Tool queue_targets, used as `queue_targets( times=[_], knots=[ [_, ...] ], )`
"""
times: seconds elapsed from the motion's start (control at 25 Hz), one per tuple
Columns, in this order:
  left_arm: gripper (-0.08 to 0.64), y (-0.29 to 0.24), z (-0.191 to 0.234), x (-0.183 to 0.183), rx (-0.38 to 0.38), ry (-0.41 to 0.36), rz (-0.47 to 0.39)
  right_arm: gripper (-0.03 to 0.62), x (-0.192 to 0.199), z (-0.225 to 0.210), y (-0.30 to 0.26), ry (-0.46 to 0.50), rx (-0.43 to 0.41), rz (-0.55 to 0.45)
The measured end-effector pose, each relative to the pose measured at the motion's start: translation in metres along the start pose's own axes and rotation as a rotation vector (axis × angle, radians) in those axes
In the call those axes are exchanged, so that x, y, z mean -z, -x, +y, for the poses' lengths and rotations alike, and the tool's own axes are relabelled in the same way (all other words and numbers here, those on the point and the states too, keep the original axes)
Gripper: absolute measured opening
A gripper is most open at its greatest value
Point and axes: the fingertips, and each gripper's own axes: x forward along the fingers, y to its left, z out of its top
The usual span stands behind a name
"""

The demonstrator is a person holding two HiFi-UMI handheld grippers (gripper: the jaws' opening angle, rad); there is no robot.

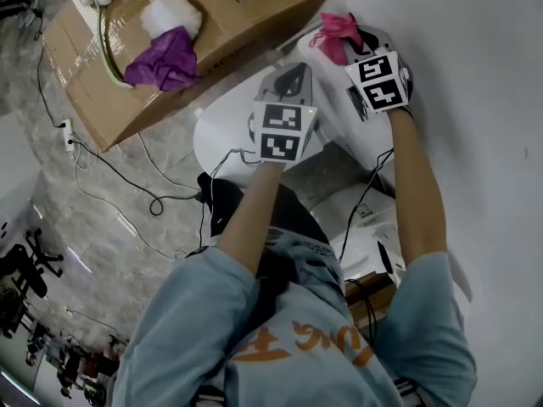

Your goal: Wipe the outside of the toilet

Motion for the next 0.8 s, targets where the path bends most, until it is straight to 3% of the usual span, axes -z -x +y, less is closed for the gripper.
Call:
queue_targets(
  times=[0.24,0.8],
  knots=[
    [0.025,-0.006,-0.011,0.004,0.031,-0.013,0.023,0.074,0.011,0.004,0.012,0.075,-0.019,0.034],
    [0.025,-0.007,-0.033,0.008,0.089,-0.067,0.048,0.072,0.043,0.008,0.036,-0.039,0.022,0.03]
  ],
)
